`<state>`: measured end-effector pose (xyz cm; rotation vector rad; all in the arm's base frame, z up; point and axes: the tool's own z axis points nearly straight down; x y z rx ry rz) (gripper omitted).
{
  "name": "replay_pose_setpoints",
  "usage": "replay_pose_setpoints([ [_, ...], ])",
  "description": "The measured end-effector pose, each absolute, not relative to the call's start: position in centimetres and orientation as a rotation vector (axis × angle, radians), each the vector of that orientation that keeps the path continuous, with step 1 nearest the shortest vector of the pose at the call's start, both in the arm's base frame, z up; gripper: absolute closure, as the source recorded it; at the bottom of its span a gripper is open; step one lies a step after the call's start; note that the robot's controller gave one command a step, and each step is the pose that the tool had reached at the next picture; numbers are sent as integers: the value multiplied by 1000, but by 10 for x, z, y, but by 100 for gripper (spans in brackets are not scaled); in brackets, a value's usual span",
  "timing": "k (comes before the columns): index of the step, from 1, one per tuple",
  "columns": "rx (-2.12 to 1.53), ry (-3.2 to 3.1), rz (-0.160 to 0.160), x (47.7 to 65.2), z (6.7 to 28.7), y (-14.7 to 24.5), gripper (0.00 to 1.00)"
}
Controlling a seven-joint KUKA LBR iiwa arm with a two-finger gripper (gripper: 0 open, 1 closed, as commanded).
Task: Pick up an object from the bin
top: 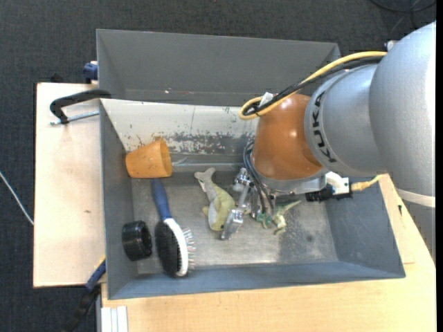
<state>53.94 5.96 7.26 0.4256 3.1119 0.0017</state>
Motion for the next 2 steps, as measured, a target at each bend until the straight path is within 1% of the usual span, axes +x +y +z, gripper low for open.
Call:
replay_pose_setpoints([
  [1,424,3107,4,541,75,60,100],
  [2,409,3100,7,539,254,63,100],
])
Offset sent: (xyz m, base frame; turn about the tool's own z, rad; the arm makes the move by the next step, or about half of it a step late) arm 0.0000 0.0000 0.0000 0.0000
